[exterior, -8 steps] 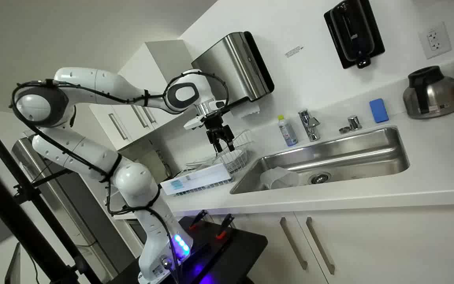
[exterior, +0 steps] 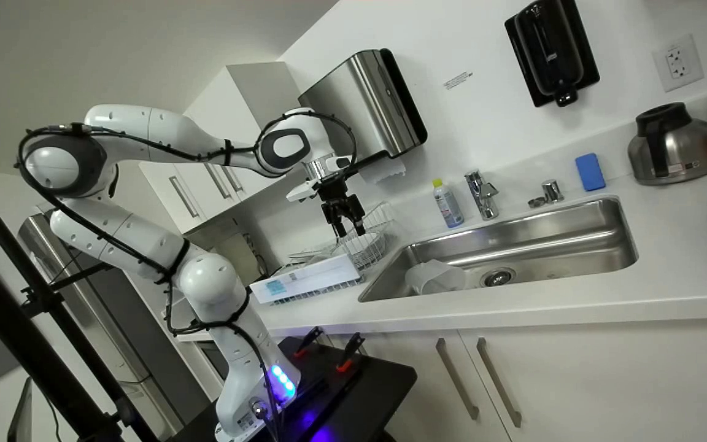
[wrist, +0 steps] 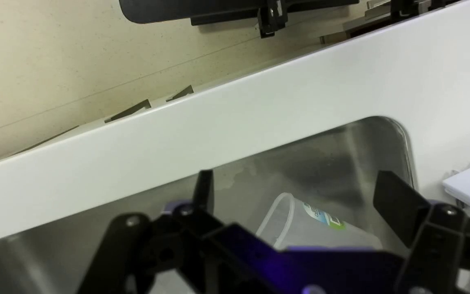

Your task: Pick up the plastic container from the sink and slightly move it to the right.

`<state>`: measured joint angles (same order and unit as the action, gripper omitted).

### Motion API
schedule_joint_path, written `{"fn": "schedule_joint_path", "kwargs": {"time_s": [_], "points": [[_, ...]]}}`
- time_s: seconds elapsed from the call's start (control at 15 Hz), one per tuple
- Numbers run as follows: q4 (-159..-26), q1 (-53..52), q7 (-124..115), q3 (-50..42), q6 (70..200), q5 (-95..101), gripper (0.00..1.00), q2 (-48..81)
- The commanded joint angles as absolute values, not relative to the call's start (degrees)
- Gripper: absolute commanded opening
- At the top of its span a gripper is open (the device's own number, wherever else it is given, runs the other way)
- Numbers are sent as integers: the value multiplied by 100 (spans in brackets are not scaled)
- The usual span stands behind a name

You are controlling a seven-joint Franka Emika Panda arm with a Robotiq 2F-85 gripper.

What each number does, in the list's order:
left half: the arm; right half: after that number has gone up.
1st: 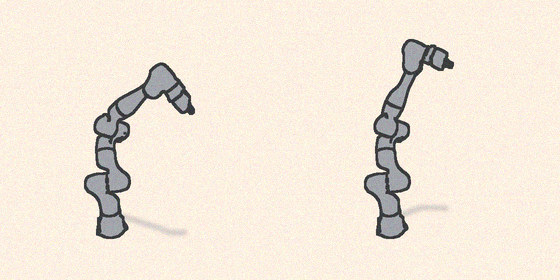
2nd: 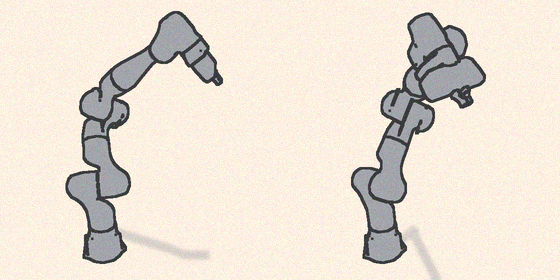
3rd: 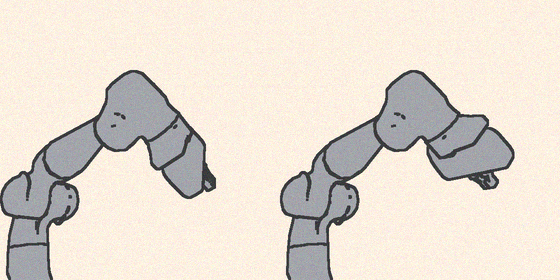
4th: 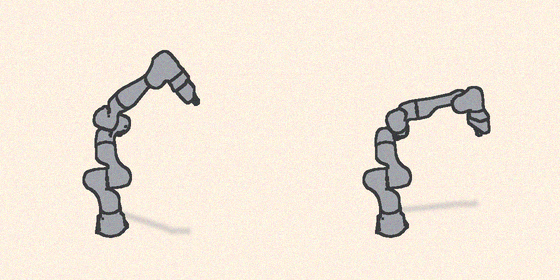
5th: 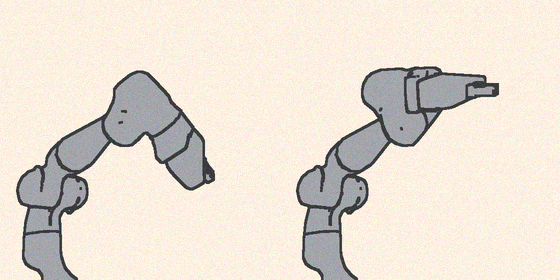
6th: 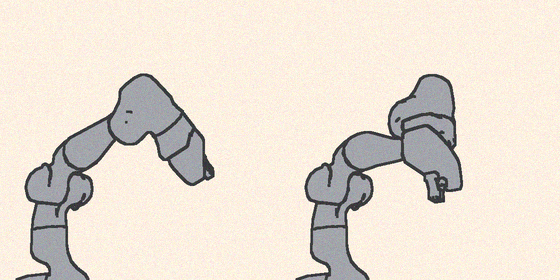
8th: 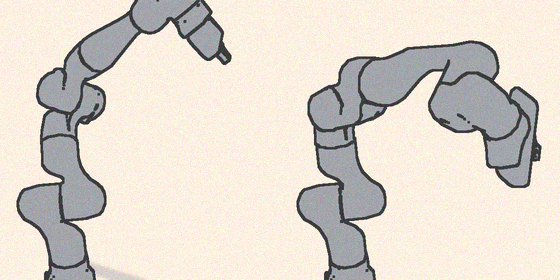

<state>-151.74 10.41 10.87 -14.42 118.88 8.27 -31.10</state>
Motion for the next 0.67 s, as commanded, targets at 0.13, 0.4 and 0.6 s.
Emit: {"fn": "schedule_joint_path", "kwargs": {"time_s": [0.13,0.4,0.6], "points": [[-15168,1101,1116,-1384,11883,792,100,-3101],[-15168,1101,1116,-1384,11883,792,100,-3101],[-15089,1004,1213,-1478,12382,713,100,-2495]]}}
